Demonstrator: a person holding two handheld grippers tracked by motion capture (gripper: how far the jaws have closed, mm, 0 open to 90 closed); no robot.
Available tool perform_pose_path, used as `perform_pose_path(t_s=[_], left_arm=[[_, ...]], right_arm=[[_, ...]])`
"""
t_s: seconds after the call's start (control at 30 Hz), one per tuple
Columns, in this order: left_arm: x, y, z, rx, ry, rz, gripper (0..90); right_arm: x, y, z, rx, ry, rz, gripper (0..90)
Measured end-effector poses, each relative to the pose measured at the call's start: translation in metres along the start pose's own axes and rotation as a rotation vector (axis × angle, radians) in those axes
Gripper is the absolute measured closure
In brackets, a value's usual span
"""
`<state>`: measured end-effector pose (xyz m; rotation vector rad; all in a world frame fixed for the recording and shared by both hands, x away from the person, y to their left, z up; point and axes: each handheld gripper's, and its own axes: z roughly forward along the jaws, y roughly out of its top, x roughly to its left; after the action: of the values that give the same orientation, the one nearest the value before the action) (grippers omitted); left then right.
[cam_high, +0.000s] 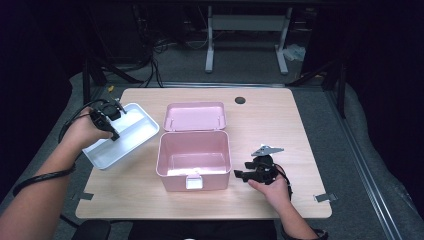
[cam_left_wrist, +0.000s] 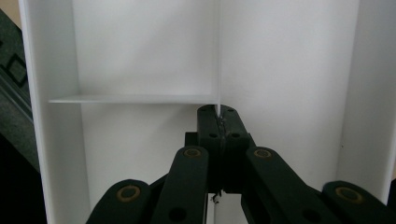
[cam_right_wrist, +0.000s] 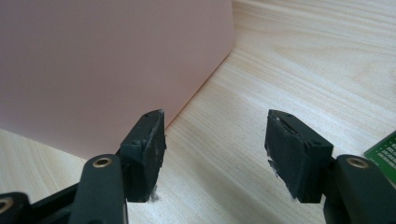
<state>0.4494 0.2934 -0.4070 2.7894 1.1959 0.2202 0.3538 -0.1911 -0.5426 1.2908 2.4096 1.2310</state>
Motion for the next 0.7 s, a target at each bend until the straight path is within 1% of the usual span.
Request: perform_pose_path(t_s=[0.07,0.13,0.17,0.23,0.27,0.4,0.43,0.5,0.53,0.63,0.7], left_arm=[[0.003,-0.001,0.013,0.012,-0.007,-0.015,89.6],[0.003,-0.003,0.027,0.023,-0.023,-0.029,89.6],[0.004,-0.004,0.033,0.032,-0.034,-0.028,89.6],[0.001,-0.006,0.052,0.029,-0.063,-0.044,89.6],[0.001,-0.006,0.052,0.029,-0.063,-0.044,89.6],[-0.002,-0.011,0.073,0.018,-0.098,-0.075,89.6],[-0.002,-0.013,0.079,0.025,-0.108,-0.085,89.6],[-0.002,-0.018,0.091,0.037,-0.108,-0.1,89.6],[-0.002,-0.018,0.091,0.037,-0.108,-0.1,89.6],[-0.004,-0.023,0.1,0.039,-0.117,-0.107,89.6],[-0.006,-0.026,0.105,0.023,-0.121,-0.12,89.6]], right_arm=[[0.0,0.0,0.0,0.0,-0.001,-0.002,38.0],[0.0,0.0,-0.001,-0.001,0.001,-0.005,38.0],[0.0,0.0,-0.001,-0.001,0.001,-0.005,38.0],[0.0,0.0,-0.001,-0.002,0.001,-0.003,38.0],[0.0,0.0,-0.001,-0.002,0.001,-0.003,38.0],[0.0,0.0,-0.001,-0.002,-0.001,-0.003,38.0],[0.0,0.0,-0.001,-0.002,0.0,-0.004,38.0],[0.001,0.0,0.0,0.0,0.002,-0.006,38.0],[0.001,0.0,0.0,0.0,0.003,-0.006,38.0],[0.001,0.0,0.0,0.001,0.003,-0.006,37.9],[0.001,0.0,0.0,0.0,0.004,-0.003,38.0]])
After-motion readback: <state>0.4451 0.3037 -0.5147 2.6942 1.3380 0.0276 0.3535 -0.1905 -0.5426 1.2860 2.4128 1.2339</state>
